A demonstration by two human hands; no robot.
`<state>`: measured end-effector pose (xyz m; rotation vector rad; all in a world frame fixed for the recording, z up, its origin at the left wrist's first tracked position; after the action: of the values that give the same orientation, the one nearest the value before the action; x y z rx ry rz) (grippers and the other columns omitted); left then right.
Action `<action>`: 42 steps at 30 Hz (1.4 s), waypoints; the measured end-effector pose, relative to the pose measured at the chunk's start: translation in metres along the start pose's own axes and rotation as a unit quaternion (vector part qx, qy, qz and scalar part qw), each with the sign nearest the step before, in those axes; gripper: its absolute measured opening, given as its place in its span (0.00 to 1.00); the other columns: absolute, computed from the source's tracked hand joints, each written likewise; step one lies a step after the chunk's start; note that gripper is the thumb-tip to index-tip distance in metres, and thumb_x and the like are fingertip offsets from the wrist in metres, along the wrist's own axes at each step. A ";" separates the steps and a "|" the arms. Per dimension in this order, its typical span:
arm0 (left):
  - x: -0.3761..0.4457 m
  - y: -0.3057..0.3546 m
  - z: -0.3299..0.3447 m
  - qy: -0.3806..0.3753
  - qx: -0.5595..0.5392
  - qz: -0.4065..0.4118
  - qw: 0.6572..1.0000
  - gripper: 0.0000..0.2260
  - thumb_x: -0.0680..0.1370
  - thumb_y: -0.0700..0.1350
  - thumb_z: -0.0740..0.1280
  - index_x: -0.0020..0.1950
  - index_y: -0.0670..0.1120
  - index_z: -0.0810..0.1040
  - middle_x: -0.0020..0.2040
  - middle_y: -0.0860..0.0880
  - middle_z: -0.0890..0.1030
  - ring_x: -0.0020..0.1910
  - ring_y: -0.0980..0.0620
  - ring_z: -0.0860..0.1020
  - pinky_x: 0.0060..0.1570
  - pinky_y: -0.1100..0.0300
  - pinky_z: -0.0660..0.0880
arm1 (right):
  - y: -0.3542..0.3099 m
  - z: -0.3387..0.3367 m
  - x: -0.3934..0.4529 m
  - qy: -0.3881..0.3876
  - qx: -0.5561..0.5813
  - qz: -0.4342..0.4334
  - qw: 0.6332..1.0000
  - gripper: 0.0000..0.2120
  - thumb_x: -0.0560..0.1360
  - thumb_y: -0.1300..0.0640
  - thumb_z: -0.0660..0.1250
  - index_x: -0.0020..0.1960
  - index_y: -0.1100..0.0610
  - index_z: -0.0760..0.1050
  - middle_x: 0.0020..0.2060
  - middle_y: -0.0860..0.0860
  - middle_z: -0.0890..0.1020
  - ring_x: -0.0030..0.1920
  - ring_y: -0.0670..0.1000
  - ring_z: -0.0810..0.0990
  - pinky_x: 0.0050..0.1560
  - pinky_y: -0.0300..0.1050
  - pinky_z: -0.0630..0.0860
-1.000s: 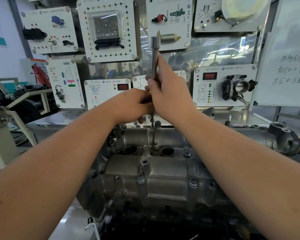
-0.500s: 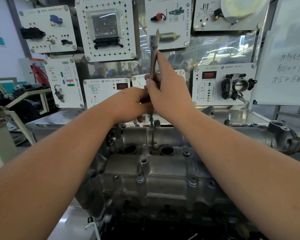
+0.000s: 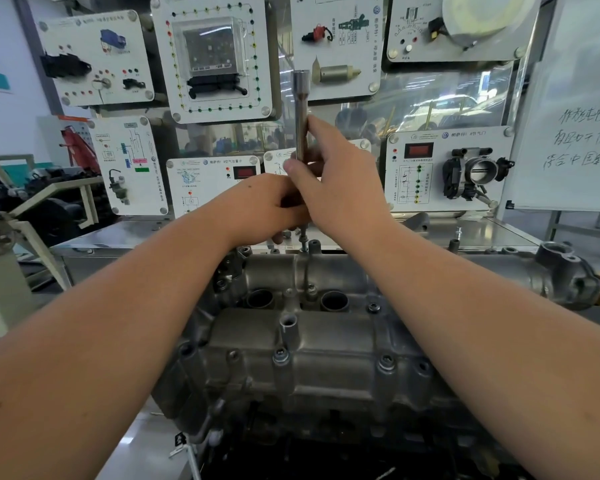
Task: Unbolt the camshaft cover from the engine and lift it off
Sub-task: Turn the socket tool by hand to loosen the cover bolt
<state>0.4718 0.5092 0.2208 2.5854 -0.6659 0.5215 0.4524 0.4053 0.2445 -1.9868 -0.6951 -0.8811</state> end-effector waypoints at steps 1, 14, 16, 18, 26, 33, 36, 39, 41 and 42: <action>0.000 0.000 0.000 0.003 0.002 0.001 1.000 0.09 0.80 0.49 0.65 0.42 0.62 0.75 0.37 0.58 0.83 0.32 0.59 0.83 0.32 0.70 0.72 | 0.000 0.000 0.001 0.001 -0.007 -0.002 1.000 0.20 0.81 0.55 0.64 0.73 0.54 0.69 0.45 0.48 0.82 0.45 0.48 0.79 0.47 0.40 0.72; 0.000 -0.001 -0.002 0.013 -0.020 -0.005 1.000 0.07 0.80 0.49 0.64 0.45 0.61 0.76 0.40 0.59 0.84 0.31 0.59 0.83 0.30 0.75 0.70 | 0.000 0.001 0.001 -0.014 0.002 0.007 1.000 0.22 0.82 0.57 0.63 0.75 0.53 0.66 0.51 0.51 0.83 0.50 0.52 0.80 0.55 0.49 0.77; -0.001 -0.001 -0.002 0.011 -0.032 -0.011 0.999 0.09 0.81 0.48 0.63 0.45 0.61 0.77 0.37 0.63 0.84 0.30 0.60 0.82 0.28 0.75 0.69 | 0.000 0.003 0.001 -0.025 0.009 0.007 1.000 0.21 0.82 0.58 0.62 0.74 0.55 0.66 0.51 0.53 0.83 0.50 0.54 0.81 0.55 0.50 0.78; -0.002 0.000 -0.001 0.000 -0.029 -0.012 1.000 0.11 0.82 0.47 0.62 0.44 0.62 0.76 0.33 0.70 0.80 0.28 0.63 0.80 0.28 0.75 0.69 | 0.000 0.003 0.001 -0.026 0.015 0.007 1.000 0.21 0.82 0.58 0.61 0.75 0.56 0.66 0.52 0.54 0.84 0.49 0.54 0.81 0.53 0.48 0.77; 0.000 -0.002 -0.002 0.005 -0.024 -0.005 1.000 0.08 0.81 0.48 0.65 0.44 0.60 0.77 0.35 0.69 0.81 0.31 0.61 0.82 0.31 0.76 0.69 | 0.001 0.001 0.002 -0.005 0.008 -0.001 1.000 0.12 0.82 0.57 0.63 0.64 0.56 0.73 0.40 0.49 0.80 0.41 0.50 0.78 0.43 0.45 0.73; -0.001 0.001 -0.001 -0.006 -0.016 0.001 1.000 0.10 0.81 0.48 0.65 0.44 0.63 0.75 0.35 0.73 0.80 0.32 0.64 0.82 0.31 0.77 0.69 | 0.000 0.000 -0.001 -0.009 0.015 0.006 1.000 0.26 0.81 0.53 0.66 0.77 0.51 0.64 0.49 0.49 0.84 0.49 0.50 0.82 0.54 0.48 0.78; 0.000 -0.001 -0.002 0.002 -0.019 -0.002 1.000 0.10 0.80 0.48 0.66 0.42 0.62 0.75 0.35 0.71 0.80 0.31 0.62 0.82 0.30 0.76 0.69 | 0.000 0.003 0.001 -0.010 -0.007 -0.008 1.000 0.15 0.82 0.57 0.63 0.68 0.56 0.70 0.38 0.46 0.78 0.41 0.51 0.77 0.43 0.45 0.72; -0.001 -0.001 -0.001 -0.001 -0.023 -0.006 1.000 0.11 0.81 0.47 0.64 0.44 0.63 0.75 0.34 0.72 0.79 0.33 0.64 0.81 0.31 0.78 0.69 | 0.002 0.005 0.002 -0.020 0.001 0.003 1.000 0.18 0.83 0.58 0.61 0.71 0.57 0.67 0.40 0.50 0.79 0.42 0.53 0.78 0.43 0.44 0.71; -0.002 0.000 0.000 -0.004 -0.013 -0.002 1.000 0.11 0.82 0.47 0.63 0.44 0.63 0.74 0.33 0.73 0.79 0.32 0.67 0.80 0.31 0.78 0.68 | 0.001 0.003 0.001 -0.019 0.014 0.005 1.000 0.22 0.82 0.57 0.61 0.75 0.55 0.65 0.45 0.53 0.83 0.44 0.53 0.80 0.45 0.45 0.74; -0.002 0.001 0.000 -0.006 -0.007 -0.001 1.000 0.11 0.82 0.47 0.63 0.44 0.63 0.74 0.33 0.73 0.79 0.32 0.67 0.80 0.31 0.78 0.68 | 0.001 0.002 0.000 -0.017 0.016 0.003 1.000 0.23 0.82 0.56 0.62 0.76 0.54 0.64 0.47 0.52 0.84 0.45 0.52 0.81 0.47 0.45 0.76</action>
<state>0.4697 0.5093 0.2197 2.5765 -0.6695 0.4999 0.4535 0.4065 0.2433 -1.9791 -0.7179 -0.8292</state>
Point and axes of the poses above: each hand's wrist, its own x-axis towards the middle knuckle, its own z-axis out of the palm, y = z × x, the point moved 8 cm from there along x, towards the middle knuckle
